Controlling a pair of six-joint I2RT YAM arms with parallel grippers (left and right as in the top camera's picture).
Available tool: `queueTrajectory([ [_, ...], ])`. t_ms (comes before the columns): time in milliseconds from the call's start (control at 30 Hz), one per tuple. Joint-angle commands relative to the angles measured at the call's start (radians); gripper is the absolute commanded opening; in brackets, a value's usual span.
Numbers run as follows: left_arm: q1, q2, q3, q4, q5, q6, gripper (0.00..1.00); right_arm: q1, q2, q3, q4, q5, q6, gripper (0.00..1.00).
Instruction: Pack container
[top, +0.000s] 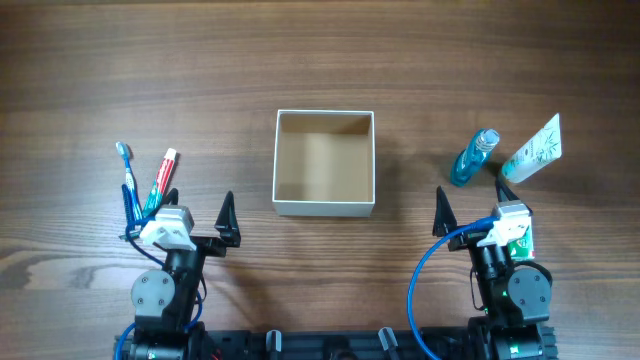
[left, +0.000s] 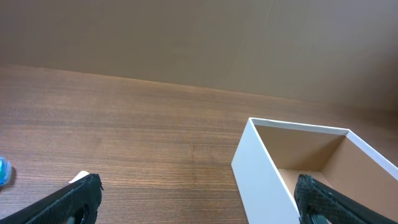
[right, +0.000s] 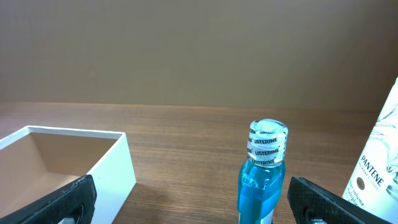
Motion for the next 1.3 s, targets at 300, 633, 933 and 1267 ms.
queueTrajectory([
  [300, -0.006, -0.005, -0.010, 0.000, -0.021, -0.013, 1.00, 0.002, -0.003, -0.001, 0.003, -0.016, 0.000, 1.00],
  [633, -0.006, -0.005, -0.010, 0.000, -0.021, -0.013, 1.00, 0.002, -0.003, -0.001, 0.003, -0.016, 0.001, 1.00],
  [933, -0.006, -0.005, -0.010, 0.000, -0.021, -0.013, 1.00, 0.002, -0.003, -0.001, 0.004, 0.002, -0.051, 1.00],
  [1267, -0.006, -0.005, -0.007, -0.004, -0.021, -0.031, 1.00, 0.002, -0.003, 0.010, 0.064, -0.023, 0.090, 1.00],
])
